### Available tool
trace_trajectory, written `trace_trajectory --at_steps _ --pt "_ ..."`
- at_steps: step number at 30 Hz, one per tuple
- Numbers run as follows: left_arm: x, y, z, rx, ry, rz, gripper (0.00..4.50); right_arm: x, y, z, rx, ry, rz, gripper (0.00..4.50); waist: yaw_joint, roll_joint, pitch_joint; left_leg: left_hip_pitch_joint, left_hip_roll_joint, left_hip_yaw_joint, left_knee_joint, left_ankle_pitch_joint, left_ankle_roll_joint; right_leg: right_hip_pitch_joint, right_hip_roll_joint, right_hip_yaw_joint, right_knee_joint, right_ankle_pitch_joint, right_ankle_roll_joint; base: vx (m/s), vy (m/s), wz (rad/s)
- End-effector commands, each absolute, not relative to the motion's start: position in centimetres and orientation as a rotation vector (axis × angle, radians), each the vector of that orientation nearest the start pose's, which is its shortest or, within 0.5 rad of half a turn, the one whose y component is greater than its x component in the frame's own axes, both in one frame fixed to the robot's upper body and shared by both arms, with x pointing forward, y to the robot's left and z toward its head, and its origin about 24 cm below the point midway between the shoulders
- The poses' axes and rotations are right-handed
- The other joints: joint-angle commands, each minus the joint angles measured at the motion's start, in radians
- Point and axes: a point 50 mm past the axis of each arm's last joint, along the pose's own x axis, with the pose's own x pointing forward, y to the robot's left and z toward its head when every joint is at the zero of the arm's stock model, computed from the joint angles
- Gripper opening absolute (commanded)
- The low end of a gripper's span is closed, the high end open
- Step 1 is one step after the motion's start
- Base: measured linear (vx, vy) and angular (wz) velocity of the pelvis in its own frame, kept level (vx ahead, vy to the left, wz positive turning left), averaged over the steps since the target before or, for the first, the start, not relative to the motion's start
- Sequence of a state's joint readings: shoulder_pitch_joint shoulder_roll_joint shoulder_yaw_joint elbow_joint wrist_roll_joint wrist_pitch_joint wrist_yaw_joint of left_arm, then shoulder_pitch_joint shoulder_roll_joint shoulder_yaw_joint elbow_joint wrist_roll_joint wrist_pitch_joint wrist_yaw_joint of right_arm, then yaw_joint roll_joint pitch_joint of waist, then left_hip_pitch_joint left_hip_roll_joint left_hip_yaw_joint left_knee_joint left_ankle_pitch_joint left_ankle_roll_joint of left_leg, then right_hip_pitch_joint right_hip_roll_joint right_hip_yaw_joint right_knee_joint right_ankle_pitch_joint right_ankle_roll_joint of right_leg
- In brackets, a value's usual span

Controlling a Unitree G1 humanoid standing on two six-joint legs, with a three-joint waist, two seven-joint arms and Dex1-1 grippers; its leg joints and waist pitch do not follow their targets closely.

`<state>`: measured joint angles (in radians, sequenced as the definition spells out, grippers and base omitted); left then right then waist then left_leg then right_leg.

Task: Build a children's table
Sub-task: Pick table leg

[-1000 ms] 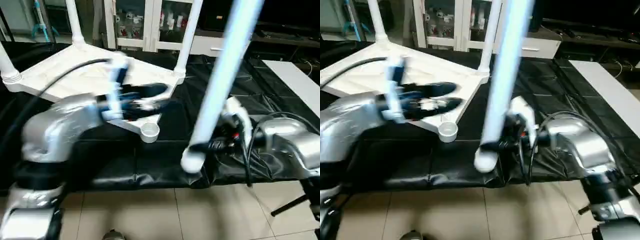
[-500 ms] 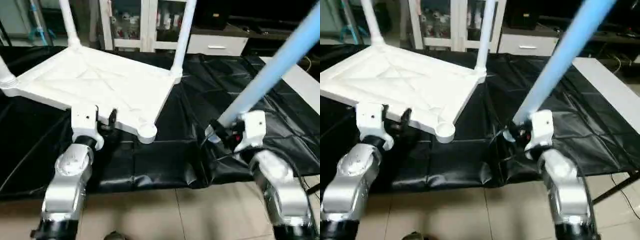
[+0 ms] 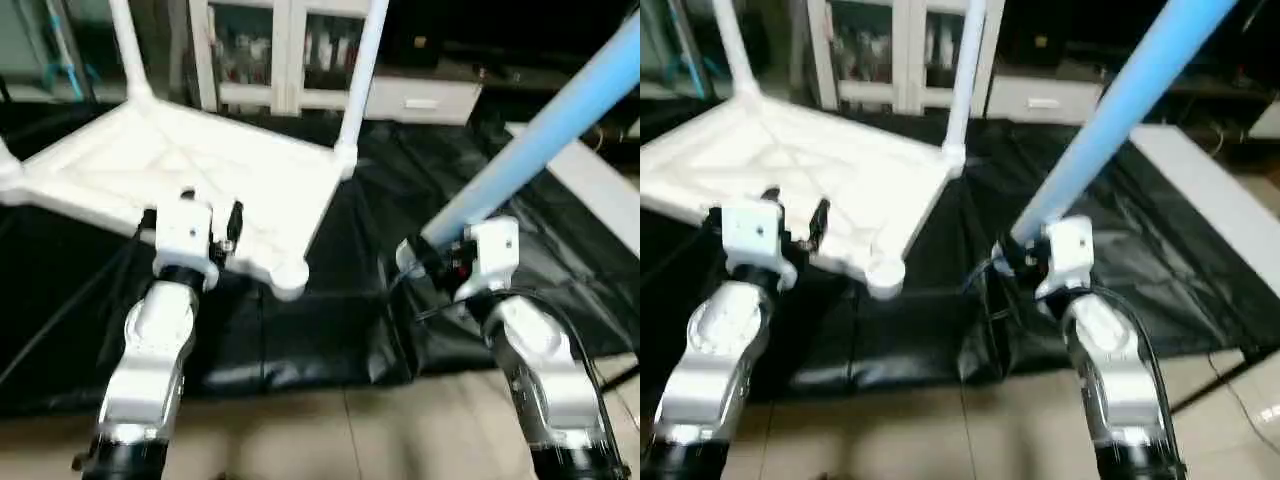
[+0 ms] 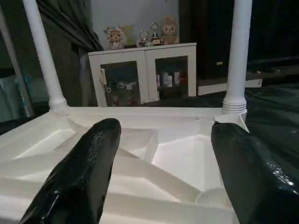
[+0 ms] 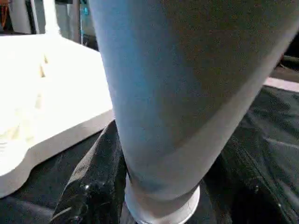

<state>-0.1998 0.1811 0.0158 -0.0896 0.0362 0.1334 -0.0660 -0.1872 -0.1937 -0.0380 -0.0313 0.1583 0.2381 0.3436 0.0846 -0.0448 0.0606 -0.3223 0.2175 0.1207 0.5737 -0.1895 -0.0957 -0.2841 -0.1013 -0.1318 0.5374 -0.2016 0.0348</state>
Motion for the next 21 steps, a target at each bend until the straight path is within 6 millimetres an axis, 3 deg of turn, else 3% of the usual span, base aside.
trace_trajectory --at_steps 1,4,5,6,7,8,9,10,11,12,13,14,15,16,17,18,19,20,21 --pt "29.1 16.2 10.6 0.240 -0.152 -0.116 3.50 29.2 -16.9 9.0 -0.048 -0.013 0.359 1.86 0.005 0.011 -0.053 -0.016 -0.025 0.018 -0.078 -0.494 0.064 0.056 -0.047 0.010 -0.101 -0.706 -0.055 0.081 0.024 0.23" --pt "29.1 16.2 10.5 0.232 -0.146 -0.111 3.50 29.2 -16.9 9.1 -0.054 -0.019 0.362 1.86 0.008 0.019 -0.064 -0.009 -0.025 0.014 -0.084 -0.390 0.114 0.069 -0.031 0.004 -0.091 -0.538 -0.118 0.116 0.024 0.35" --pt "29.1 16.2 10.4 0.234 -0.146 -0.109 3.50 29.2 -16.8 9.1 -0.052 -0.018 0.368 1.86 0.006 0.018 -0.073 0.005 -0.025 0.008 -0.084 -0.325 0.156 0.071 -0.017 0.000 -0.079 -0.411 -0.156 0.180 0.001 0.46" --pt "29.1 16.2 10.4 0.237 -0.144 -0.110 3.50 29.2 -16.8 9.0 -0.053 -0.018 0.374 1.86 0.002 0.026 -0.080 0.026 -0.028 -0.007 -0.079 -0.228 0.232 0.065 0.002 -0.006 -0.056 -0.272 -0.185 0.180 0.001 0.46" --pt "29.1 16.2 10.4 0.239 -0.144 -0.108 3.50 29.2 -16.6 9.0 -0.046 -0.015 0.385 1.86 0.001 0.023 -0.082 0.023 -0.041 -0.019 -0.065 -0.107 0.322 0.076 0.012 -0.011 -0.047 -0.187 -0.182 0.191 0.012 0.45" --pt "29.1 16.2 10.4 0.240 -0.144 -0.107 3.50 29.3 -16.5 9.0 -0.041 -0.012 0.393 1.86 0.003 0.022 -0.082 0.031 -0.047 -0.025 -0.059 -0.052 0.366 0.076 0.014 -0.013 -0.044 -0.166 -0.177 0.165 0.028 0.46" --pt "29.0 16.3 10.4 0.233 -0.144 -0.102 3.50 29.2 -16.3 9.0 -0.042 -0.015 0.402 1.86 0.014 0.008 -0.079 -0.007 -0.084 -0.037 -0.034 0.051 0.462 0.111 0.013 -0.021 -0.055 -0.131 -0.148 0.165 0.028 0.46" --pt "29.0 16.4 10.4 0.228 -0.144 -0.098 3.50 29.2 -16.1 9.0 -0.044 -0.018 0.407 1.86 0.022 0.014 -0.079 -0.020 -0.102 -0.026 -0.022 0.093 0.478 0.131 0.002 -0.021 -0.066 -0.119 -0.134 0.175 0.020 0.59" --pt "29.0 16.5 10.4 0.230 -0.145 -0.095 3.50 29.2 -16.0 9.1 -0.045 -0.019 0.418 1.86 0.020 0.010 -0.079 -0.037 -0.112 -0.036 -0.003 0.177 0.512 0.149 0.006 -0.029 -0.062 -0.101 -0.096 0.187 0.016 0.67" --pt "28.9 16.7 10.5 0.238 -0.145 -0.086 3.50 29.2 -15.8 9.0 -0.046 -0.021 0.431 1.86 0.017 0.016 -0.077 -0.007 -0.117 -0.063 0.000 0.221 0.533 0.141 0.034 -0.043 -0.049 -0.117 -0.054 0.187 0.016 0.67" --pt "28.9 16.7 10.5 0.238 -0.145 -0.086 3.50 29.2 -15.8 9.0 -0.046 -0.021 0.431 1.86 -0.005 0.028 -0.088 0.097 -0.107 -0.148 -0.006 0.291 0.619 0.071 0.085 -0.056 0.026 -0.171 0.005 0.191 -0.025 0.59" --pt "28.9 16.8 10.5 0.238 -0.144 -0.083 3.50 29.2 -15.8 9.0 -0.035 -0.022 0.427 1.86 -0.028 0.032 -0.093 0.167 -0.085 -0.221 -0.007 0.323 0.706 -0.010 0.101 -0.052 0.090 -0.264 0.028 0.095 -0.030 0.26" --pt "28.8 16.9 10.4 0.230 -0.141 -0.080 3.50 29.2 -15.7 9.1 -0.007 -0.028 0.426 1.86 -0.060 0.026 -0.104 0.236 0.044 -0.305 -0.006 0.521 0.712 -0.146 0.025 0.047 0.185 -0.337 0.038 0.154 -0.146 0.36" --pt "28.8 16.9 10.4 0.216 -0.144 -0.089 3.50 29.2 -15.7 9.1 0.010 -0.030 0.426 1.86 -0.060 0.026 -0.104 0.236 0.044 -0.305 -0.006 0.521 0.712 -0.146 0.025 0.047 0.185 -0.337 0.038 0.023 -0.249 0.06" --pt "28.7 16.7 10.3 0.213 -0.132 -0.111 3.50 29.2 -15.7 9.1 0.030 -0.032 0.420 1.86 -0.035 0.000 -0.075 0.164 0.034 -0.265 -0.029 0.464 0.555 -0.148 -0.007 0.107 0.196 -0.140 0.019 -0.106 -0.339 0.05" --pt "28.6 16.3 10.0 0.207 -0.115 -0.161 3.50 29.2 -15.7 9.1 0.033 -0.029 0.420 1.86 -0.018 -0.072 -0.073 0.110 -0.079 -0.173 0.015 0.320 0.350 -0.118 -0.048 0.209 0.071 0.176 -0.017 -0.165 -0.223 -0.05" --pt "28.5 16.0 9.8 0.201 -0.104 -0.200 3.50 29.1 -15.8 9.1 0.030 -0.028 0.419 1.86 0.012 -0.116 -0.066 -0.028 -0.170 -0.098 0.067 0.159 0.288 0.022 -0.056 0.275 0.041 0.274 0.114 -0.117 -0.136 0.21" --pt "28.4 15.6 9.6 0.196 -0.091 -0.243 3.50 29.1 -15.8 9.1 0.024 -0.027 0.419 1.86 0.041 -0.089 -0.072 -0.059 -0.174 -0.065 0.126 0.004 0.209 0.058 -0.093 0.288 0.055 0.690 0.136 0.062 -0.069 0.20" --pt "28.3 15.5 9.5 0.194 -0.086 -0.267 3.50 29.1 -15.8 9.1 0.021 -0.026 0.417 1.86 0.041 -0.089 -0.072 -0.059 -0.174 -0.065 0.126 0.004 0.209 0.058 -0.093 0.288 0.055 0.690 0.136 0.062 -0.069 0.20"
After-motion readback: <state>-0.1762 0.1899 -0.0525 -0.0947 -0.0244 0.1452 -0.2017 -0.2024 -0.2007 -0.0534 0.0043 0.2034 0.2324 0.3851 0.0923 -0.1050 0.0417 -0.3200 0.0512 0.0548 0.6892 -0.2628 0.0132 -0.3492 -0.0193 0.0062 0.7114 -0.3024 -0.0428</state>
